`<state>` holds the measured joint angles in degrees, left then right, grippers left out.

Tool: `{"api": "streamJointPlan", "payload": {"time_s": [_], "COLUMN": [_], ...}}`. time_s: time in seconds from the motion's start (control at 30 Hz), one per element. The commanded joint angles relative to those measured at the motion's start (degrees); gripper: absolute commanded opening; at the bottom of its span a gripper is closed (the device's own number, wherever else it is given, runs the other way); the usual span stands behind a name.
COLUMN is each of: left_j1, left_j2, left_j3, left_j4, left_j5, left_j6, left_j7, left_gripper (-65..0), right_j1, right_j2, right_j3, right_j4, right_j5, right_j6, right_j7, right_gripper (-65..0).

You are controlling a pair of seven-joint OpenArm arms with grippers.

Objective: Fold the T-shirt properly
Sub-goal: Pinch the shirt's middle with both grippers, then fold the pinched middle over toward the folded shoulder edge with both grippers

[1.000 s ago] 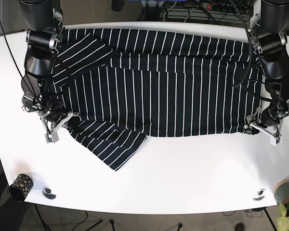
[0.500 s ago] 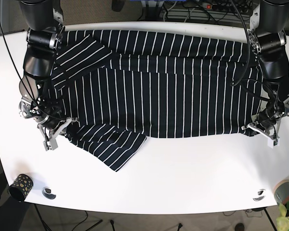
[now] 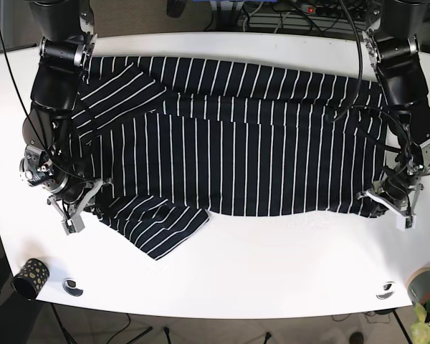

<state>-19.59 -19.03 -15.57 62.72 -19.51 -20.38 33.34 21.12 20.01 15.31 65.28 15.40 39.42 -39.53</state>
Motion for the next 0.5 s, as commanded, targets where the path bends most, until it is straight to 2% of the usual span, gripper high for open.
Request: {"api": "streamJointPlan", "payload": {"time_s": [0.0,0.23,0.37,0.47], "left_j1": [-0.84,4.69,5.92,6.01], "left_j2": [-1.15,-0.97,-0.97,-0.97], "left_j3": [-0.38,-2.14,-4.87,-7.94], "left_j4": [4.84,13.81,14.34,14.34], "left_j5": [-0.58,-0.58,-0.67,-1.90], "left_j6": [-0.06,-0.06,-0.15,-2.26], "left_j7": [0.46,1.78,4.24,6.26], "left_gripper": [-65.0,-65.0,-65.0,-65.0], "right_j1": [-0.07,-5.70,-6.93,-8.60], "right_j2": [1.13,1.13,1.13,1.13], "right_j3": [0.38,1.17,3.55,5.83], "right_j4": [4.83,13.63,13.71,14.24], "right_j5": [0.73,0.73,0.82,1.09], "right_j6": [0.36,0.36,0.58,0.58], "right_j7": [0.10,-0.25,-0.25,-0.25], "right_gripper": [-60.6,-60.4,-60.2,-60.2]}}
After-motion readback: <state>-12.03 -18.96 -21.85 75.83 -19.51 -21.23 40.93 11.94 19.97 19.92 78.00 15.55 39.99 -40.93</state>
